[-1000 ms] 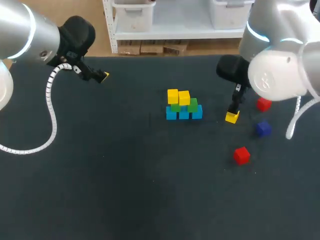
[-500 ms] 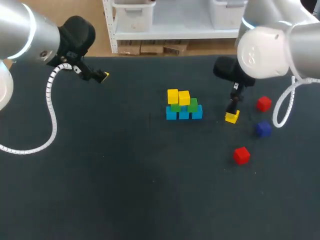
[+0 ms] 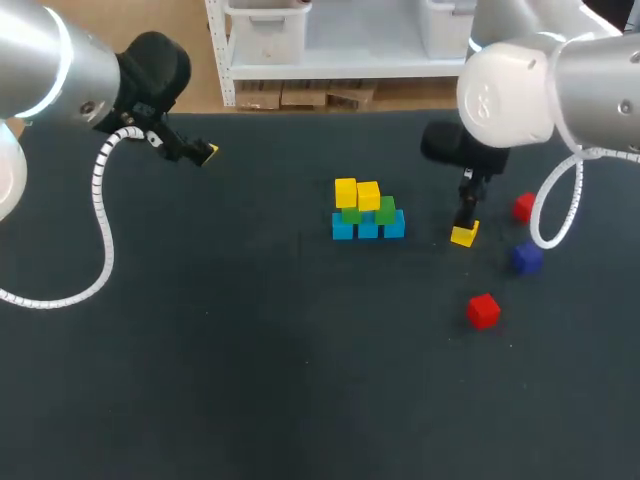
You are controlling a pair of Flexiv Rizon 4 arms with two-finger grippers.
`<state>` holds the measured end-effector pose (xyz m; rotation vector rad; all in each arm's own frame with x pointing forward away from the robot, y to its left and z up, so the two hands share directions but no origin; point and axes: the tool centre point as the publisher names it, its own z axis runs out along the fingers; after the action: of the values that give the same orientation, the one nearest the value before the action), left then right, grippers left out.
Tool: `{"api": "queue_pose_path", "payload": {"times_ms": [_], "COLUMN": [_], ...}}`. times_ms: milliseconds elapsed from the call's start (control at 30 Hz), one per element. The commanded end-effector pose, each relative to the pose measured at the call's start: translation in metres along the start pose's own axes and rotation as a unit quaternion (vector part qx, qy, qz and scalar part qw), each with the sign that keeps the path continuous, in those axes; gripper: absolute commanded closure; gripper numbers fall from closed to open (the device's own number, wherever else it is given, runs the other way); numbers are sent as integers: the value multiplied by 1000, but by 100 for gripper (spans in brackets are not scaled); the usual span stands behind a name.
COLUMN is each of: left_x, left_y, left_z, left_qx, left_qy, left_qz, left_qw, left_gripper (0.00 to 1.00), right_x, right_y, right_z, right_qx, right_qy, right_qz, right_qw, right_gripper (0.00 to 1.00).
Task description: Place the blue cubes, place green cubes on the blue cubes, place the yellow cubes on the green cubes, then place the red cubes on the yellow cubes, and place purple cube on the red cubes.
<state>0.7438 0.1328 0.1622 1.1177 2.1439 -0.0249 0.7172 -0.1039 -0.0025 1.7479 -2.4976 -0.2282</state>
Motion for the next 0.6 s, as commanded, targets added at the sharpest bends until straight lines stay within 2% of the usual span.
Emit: {"api": "queue_pose_path", "payload": {"times_ms": [33, 267, 367, 600], "left_x": [1, 1, 1, 1], "left_y": [2, 2, 2, 2], "left_z": [0, 0, 0, 0], "left_qx": [4, 4, 4, 4], "left_qy": [-2, -2, -2, -2], "left_qz": [2, 2, 2, 2], "left_qw": [1000, 1000, 1000, 1000], "left_gripper": [0, 0, 0, 0], "right_x": [4, 7, 6, 5], "right_y": [5, 9, 10, 13], "right_z": [1, 0, -4, -28], "right_qx": [6, 12, 27, 70], "right_qy": [4, 13, 23, 20], "right_qz": [4, 5, -1, -24], "right_qw": [1000, 1000, 999, 997], "right_gripper": [53, 79, 100, 100]}}
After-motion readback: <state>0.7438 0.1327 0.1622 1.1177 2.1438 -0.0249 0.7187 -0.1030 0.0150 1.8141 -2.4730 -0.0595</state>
